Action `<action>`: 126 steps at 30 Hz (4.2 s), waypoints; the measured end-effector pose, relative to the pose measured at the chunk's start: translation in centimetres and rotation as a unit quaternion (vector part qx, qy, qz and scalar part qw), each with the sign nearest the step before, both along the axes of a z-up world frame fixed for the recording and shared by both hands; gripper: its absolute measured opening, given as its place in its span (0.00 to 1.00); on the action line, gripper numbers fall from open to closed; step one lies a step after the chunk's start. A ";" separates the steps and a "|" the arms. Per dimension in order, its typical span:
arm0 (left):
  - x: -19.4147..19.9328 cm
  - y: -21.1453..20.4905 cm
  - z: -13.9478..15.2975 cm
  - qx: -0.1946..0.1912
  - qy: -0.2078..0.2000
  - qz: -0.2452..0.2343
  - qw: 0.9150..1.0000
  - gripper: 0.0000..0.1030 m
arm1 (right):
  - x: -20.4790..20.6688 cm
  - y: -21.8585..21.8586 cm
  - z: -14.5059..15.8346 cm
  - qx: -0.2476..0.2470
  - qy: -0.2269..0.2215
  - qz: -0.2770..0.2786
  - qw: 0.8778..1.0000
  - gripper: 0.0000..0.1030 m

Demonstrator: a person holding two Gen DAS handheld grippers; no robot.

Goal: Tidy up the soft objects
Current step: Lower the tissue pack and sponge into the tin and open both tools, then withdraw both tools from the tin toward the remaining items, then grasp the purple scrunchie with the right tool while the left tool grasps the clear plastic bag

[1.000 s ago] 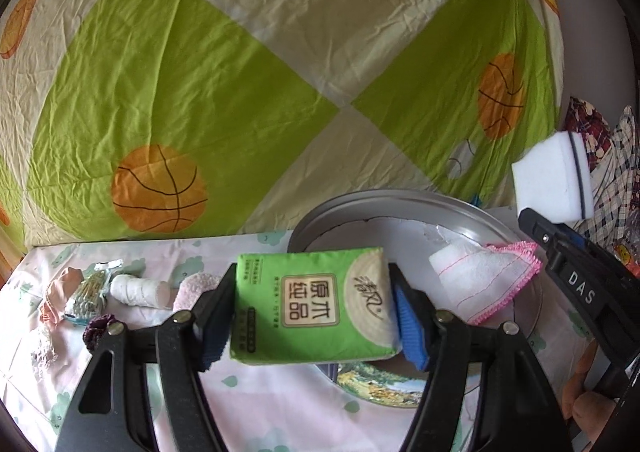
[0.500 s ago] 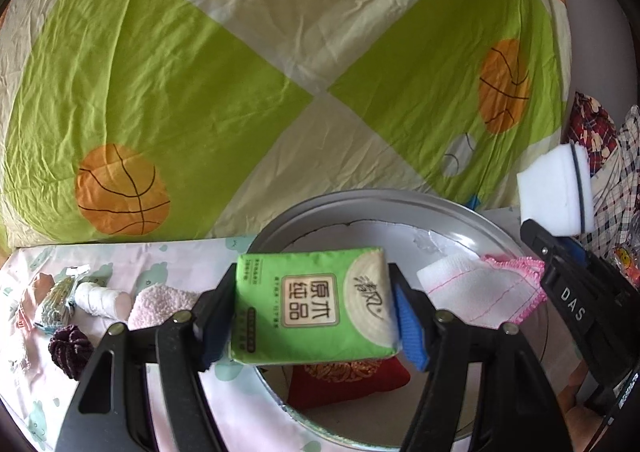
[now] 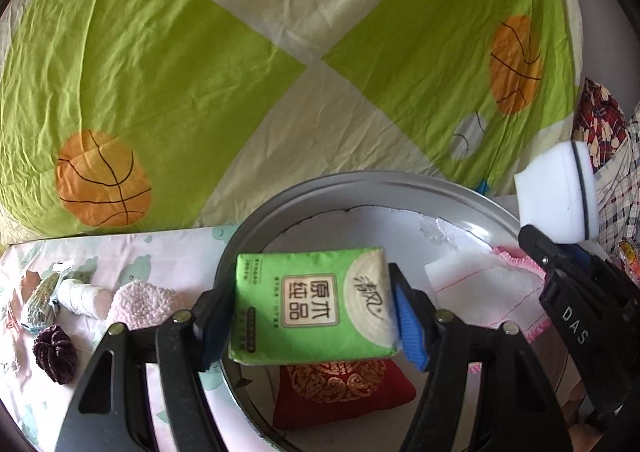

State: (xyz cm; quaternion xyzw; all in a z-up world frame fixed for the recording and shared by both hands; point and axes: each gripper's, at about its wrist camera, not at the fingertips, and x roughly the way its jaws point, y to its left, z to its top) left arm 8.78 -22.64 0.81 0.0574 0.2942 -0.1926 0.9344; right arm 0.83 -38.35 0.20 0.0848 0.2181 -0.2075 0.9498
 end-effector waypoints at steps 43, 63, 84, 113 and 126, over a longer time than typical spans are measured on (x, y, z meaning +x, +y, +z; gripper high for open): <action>-5.3 7.5 1.5 0.007 -0.109 0.076 0.991 1.00 | -4.9 2.0 2.0 -0.037 -0.148 -0.023 0.988 0.76; -5.0 18.7 -0.6 0.047 -0.135 0.136 0.980 1.00 | -7.7 7.4 1.5 0.002 -0.165 -0.038 0.986 0.76; 0.6 30.1 -2.7 0.059 -0.029 0.236 0.970 1.00 | -2.6 20.1 0.7 0.023 -0.119 0.092 0.988 0.76; 4.0 39.7 -3.7 0.031 0.081 0.327 0.941 1.00 | 13.8 36.7 -5.8 0.076 0.188 0.343 0.917 0.50; 5.7 36.5 -7.5 0.033 0.156 0.264 0.951 1.00 | 6.2 32.3 -2.4 0.051 0.085 0.310 0.945 0.44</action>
